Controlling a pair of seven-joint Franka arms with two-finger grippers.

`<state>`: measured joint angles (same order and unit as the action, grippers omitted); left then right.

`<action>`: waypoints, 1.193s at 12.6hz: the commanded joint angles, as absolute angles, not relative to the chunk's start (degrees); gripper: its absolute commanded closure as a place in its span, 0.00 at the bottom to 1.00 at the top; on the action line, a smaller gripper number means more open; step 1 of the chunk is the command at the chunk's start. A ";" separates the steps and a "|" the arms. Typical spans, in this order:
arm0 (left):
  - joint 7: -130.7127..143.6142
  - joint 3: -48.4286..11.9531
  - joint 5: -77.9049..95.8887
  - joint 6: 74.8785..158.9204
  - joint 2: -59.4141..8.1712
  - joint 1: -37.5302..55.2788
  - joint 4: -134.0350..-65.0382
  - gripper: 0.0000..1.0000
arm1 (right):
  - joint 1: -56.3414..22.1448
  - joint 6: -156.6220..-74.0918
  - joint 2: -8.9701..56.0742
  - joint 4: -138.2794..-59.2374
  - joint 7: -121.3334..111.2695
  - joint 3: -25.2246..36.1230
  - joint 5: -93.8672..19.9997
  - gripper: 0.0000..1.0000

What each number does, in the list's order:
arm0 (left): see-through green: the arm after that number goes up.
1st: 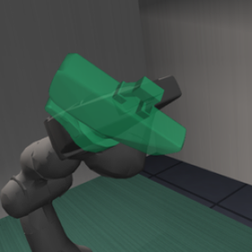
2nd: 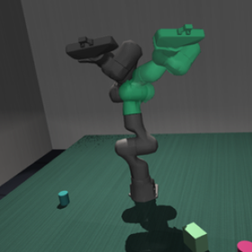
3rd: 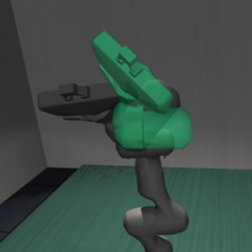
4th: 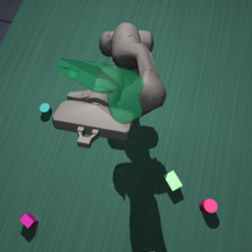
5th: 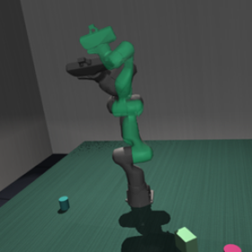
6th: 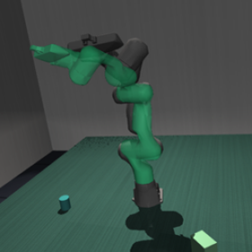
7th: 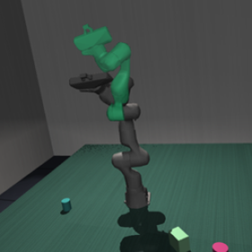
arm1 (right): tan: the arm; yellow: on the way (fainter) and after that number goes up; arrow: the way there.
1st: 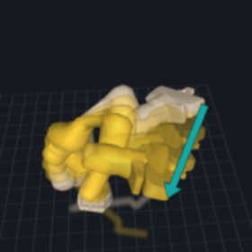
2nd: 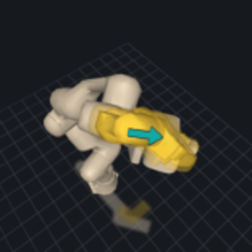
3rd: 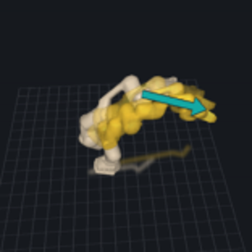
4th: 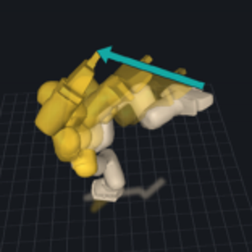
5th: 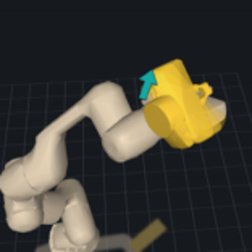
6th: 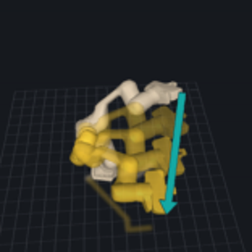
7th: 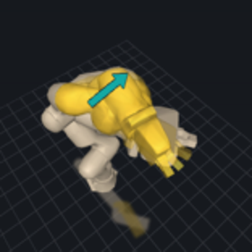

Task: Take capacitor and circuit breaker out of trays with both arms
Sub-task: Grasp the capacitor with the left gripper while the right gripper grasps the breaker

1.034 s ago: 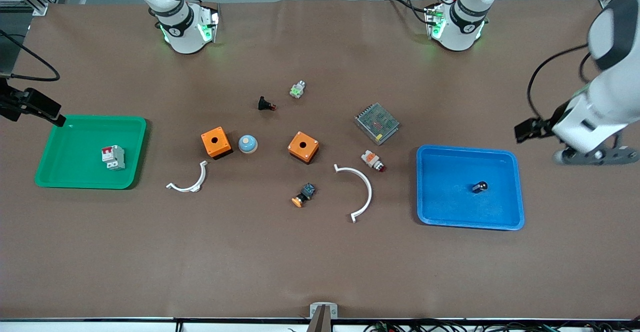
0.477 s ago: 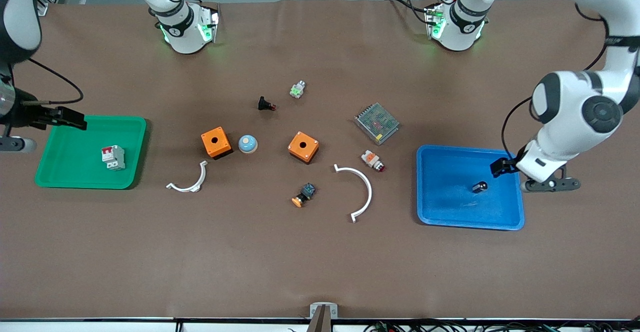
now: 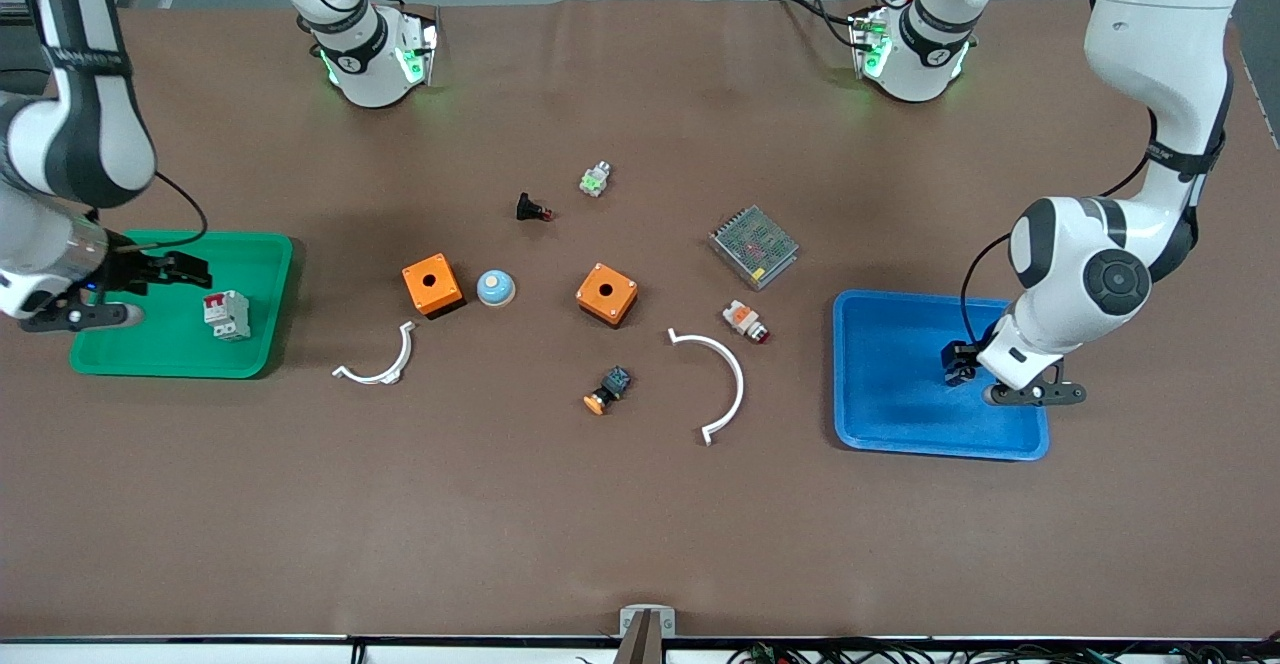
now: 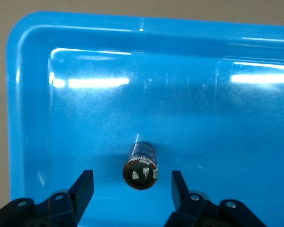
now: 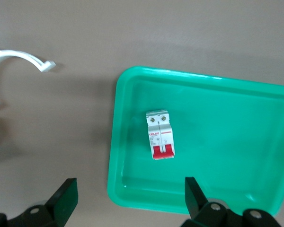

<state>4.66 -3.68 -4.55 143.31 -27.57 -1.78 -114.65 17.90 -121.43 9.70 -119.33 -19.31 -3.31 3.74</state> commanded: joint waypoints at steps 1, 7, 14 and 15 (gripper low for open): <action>5.01 -3.69 -4.66 143.53 -29.53 -1.67 -112.59 0.43 | 21.35 -127.76 13.79 -121.01 -22.93 -4.39 4.83 0.00; 5.10 -3.69 -4.57 143.70 -32.08 -1.67 -110.39 0.81 | 24.52 -145.37 19.51 -128.06 -26.71 -4.39 4.83 0.13; 9.99 -9.73 -4.57 128.01 -18.49 -2.20 -114.16 0.99 | 22.33 -144.32 18.55 -125.17 -26.28 -4.83 4.83 0.95; 12.19 -11.67 -4.57 124.40 -16.37 -2.11 -114.00 0.99 | 21.11 -142.49 18.11 -123.50 -25.76 -4.92 4.75 0.95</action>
<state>8.62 -8.56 -4.53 130.18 -23.34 -1.95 -111.43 22.56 -145.00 19.99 -125.84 -26.53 -4.41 3.75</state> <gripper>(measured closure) 0.656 0.604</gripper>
